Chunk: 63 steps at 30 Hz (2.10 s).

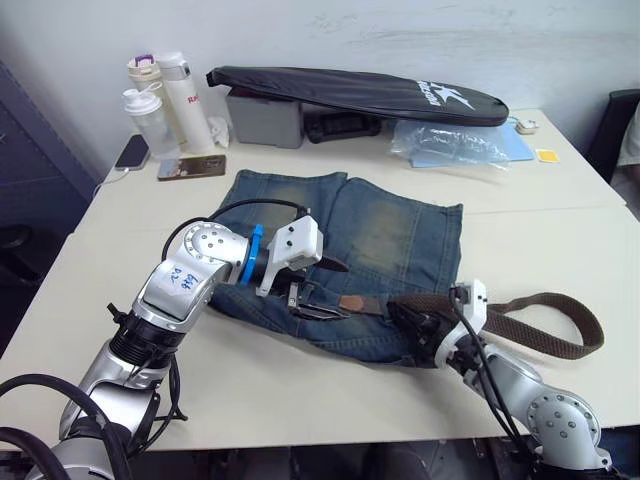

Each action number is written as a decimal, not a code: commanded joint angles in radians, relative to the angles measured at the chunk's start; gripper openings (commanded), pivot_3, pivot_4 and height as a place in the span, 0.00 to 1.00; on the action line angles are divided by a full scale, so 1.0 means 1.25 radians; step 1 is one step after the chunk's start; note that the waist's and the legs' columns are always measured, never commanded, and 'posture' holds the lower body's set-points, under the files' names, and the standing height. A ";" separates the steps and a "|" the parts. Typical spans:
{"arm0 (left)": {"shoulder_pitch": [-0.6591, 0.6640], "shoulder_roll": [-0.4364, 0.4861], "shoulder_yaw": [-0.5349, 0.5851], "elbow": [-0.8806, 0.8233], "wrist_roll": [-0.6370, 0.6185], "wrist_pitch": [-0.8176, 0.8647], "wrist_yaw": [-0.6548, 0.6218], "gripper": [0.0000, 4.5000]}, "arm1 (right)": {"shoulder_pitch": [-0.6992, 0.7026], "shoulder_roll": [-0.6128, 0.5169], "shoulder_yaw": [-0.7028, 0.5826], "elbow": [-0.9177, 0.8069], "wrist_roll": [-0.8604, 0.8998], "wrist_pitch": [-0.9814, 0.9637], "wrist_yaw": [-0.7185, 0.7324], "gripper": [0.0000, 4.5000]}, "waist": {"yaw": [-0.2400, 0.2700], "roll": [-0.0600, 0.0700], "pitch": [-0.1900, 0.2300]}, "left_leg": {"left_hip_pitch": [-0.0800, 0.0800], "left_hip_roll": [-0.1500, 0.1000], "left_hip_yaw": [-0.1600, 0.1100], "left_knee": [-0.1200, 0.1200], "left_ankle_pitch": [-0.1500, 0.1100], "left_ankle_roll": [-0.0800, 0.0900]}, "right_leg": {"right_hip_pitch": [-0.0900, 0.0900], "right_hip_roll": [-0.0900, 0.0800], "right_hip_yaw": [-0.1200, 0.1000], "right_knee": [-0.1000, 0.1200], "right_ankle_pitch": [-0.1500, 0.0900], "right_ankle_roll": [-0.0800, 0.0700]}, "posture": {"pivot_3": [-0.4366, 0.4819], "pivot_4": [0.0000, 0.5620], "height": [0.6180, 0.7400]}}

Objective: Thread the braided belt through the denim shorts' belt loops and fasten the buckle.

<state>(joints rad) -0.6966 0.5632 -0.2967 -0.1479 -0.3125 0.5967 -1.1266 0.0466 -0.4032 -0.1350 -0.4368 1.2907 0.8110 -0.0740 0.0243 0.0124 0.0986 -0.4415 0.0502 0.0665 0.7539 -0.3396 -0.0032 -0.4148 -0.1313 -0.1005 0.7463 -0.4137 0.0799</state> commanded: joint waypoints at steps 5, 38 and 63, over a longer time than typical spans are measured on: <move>-0.020 0.004 0.007 0.018 0.011 -0.040 -0.013 1.00 | 0.073 -0.136 -0.112 -0.113 0.049 0.038 0.023 0.97 | 0.005 0.003 -0.002 | -0.002 -0.001 0.001 -0.001 -0.002 -0.002 | 0.000 0.000 -0.001 0.000 0.000 0.000 | 0.48 0.27 0.03; -0.002 0.091 0.040 0.067 0.045 -0.116 -0.088 1.00 | -0.141 -0.563 0.421 -0.201 -0.857 -0.150 0.586 0.68 | 0.002 0.001 -0.002 | 0.000 -0.002 0.001 -0.002 -0.003 -0.001 | 0.004 -0.001 -0.004 -0.010 0.001 0.002 | 0.48 0.27 0.03; -0.008 0.032 0.005 0.073 0.055 -0.114 -0.075 1.00 | 0.060 -0.689 0.107 0.129 -1.022 -0.653 0.766 0.01 | 0.011 0.002 -0.002 | 0.000 -0.002 0.008 0.002 -0.002 -0.004 | 0.004 -0.002 -0.005 -0.005 0.001 0.002 | 0.48 0.27 0.03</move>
<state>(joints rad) -0.6827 0.6021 -0.2968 -0.0555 -0.2404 0.4666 -1.2152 0.1302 -1.2717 0.0360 -0.3070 0.0347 0.0235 0.8720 0.0380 0.0143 0.0962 -0.4420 0.0484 0.0768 0.7566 -0.3419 -0.0085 -0.4102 -0.1339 -0.1059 0.7402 -0.4121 0.0828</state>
